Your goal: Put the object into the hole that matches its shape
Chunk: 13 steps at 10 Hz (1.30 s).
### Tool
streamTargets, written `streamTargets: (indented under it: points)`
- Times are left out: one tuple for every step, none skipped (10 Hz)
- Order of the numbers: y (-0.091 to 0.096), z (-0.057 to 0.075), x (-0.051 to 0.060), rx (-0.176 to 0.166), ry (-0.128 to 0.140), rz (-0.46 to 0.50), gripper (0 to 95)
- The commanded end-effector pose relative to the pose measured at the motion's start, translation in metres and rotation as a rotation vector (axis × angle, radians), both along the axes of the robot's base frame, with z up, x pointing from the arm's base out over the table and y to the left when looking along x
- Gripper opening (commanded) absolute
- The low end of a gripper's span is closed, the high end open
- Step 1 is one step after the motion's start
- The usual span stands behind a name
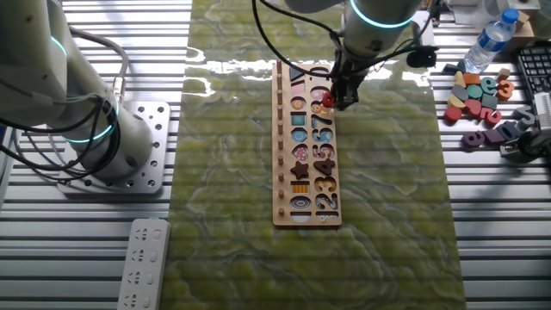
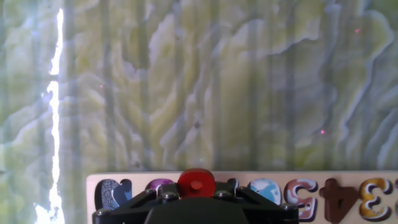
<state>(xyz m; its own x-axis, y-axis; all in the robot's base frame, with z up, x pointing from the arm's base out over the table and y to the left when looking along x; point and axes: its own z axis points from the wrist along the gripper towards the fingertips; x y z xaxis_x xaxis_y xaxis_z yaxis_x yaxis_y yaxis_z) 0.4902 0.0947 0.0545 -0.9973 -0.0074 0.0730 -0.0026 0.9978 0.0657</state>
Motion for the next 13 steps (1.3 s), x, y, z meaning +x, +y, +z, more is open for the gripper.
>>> streamTargets:
  points:
    - [0.0,-0.003,-0.005,-0.001,-0.005,0.001,0.0]
    - [0.0,-0.006,-0.008,0.0,-0.009,0.003,0.0]
    - [0.0,-0.006,-0.009,0.0,-0.01,0.004,0.0]
    - [0.0,-0.007,-0.01,0.001,-0.009,0.005,0.0]
    - [0.0,-0.007,-0.01,0.001,-0.01,0.006,0.0]
    - [-0.001,-0.008,-0.01,0.001,-0.009,0.004,0.0]
    - [-0.001,-0.008,-0.01,0.0,-0.009,0.002,0.0]
    - [-0.001,-0.009,-0.011,0.001,-0.009,0.003,0.0]
    - [-0.001,-0.01,-0.011,0.001,-0.009,0.003,0.0]
    - [-0.002,-0.011,-0.013,0.001,-0.01,0.003,0.0]
    - [-0.003,-0.013,-0.014,0.001,-0.01,0.002,0.0]
    - [-0.003,-0.014,-0.015,0.002,-0.013,0.002,0.0]
    - [-0.004,-0.016,-0.017,0.002,-0.015,0.003,0.0]
